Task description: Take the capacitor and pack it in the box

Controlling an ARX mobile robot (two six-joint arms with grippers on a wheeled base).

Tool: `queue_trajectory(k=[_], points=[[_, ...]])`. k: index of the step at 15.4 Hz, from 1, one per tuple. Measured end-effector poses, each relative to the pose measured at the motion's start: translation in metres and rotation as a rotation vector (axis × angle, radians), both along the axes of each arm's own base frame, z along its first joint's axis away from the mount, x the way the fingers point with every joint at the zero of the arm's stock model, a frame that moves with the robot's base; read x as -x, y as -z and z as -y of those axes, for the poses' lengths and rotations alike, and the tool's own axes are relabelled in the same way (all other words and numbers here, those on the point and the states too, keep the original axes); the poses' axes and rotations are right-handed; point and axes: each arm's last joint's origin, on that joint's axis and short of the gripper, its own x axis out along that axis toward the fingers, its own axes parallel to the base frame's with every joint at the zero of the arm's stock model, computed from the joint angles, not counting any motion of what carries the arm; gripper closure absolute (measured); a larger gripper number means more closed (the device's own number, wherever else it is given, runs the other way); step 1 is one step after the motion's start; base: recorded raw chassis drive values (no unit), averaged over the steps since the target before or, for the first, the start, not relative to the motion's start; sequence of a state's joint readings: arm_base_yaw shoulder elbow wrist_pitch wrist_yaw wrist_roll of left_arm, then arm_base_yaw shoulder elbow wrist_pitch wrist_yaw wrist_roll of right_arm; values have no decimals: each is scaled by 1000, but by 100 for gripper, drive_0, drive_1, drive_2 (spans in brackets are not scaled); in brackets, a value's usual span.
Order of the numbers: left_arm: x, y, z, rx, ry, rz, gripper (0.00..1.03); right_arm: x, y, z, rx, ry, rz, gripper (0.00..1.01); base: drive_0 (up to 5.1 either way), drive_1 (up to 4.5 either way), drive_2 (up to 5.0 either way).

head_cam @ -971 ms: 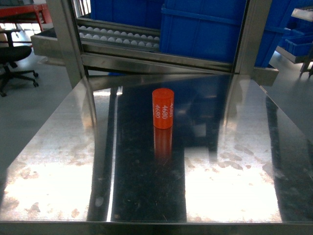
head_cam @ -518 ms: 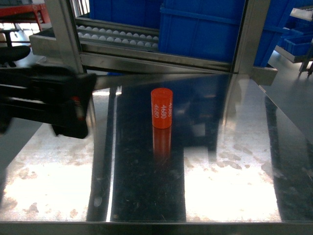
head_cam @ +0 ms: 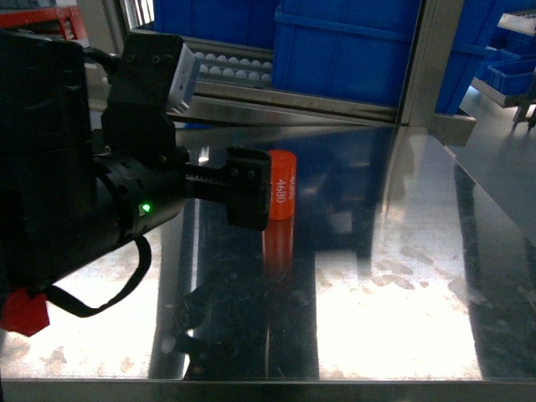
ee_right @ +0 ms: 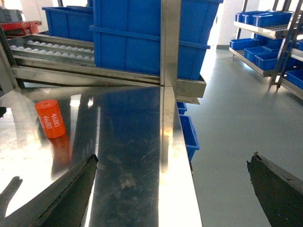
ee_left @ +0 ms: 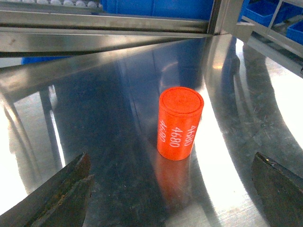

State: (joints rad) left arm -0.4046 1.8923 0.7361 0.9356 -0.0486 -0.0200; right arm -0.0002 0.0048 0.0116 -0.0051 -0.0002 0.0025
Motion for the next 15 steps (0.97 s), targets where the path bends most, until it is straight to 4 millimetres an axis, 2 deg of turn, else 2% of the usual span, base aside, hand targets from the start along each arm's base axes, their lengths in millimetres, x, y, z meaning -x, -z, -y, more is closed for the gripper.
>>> queue_trajectory(k=[2, 6, 12, 15], points=[[-19, 11, 11, -8, 12, -21, 5, 0, 0, 0, 0, 0, 0, 3, 0, 0, 0], [-40, 30, 27, -23, 25, -53, 5, 0, 0, 0, 0, 0, 0, 3, 0, 0, 0], [-52, 38, 32, -29, 11, -58, 5, 0, 0, 0, 0, 0, 0, 3, 0, 0, 0], [-80, 57, 44, -40, -16, -71, 5, 0, 0, 0, 0, 0, 0, 3, 0, 0, 0]])
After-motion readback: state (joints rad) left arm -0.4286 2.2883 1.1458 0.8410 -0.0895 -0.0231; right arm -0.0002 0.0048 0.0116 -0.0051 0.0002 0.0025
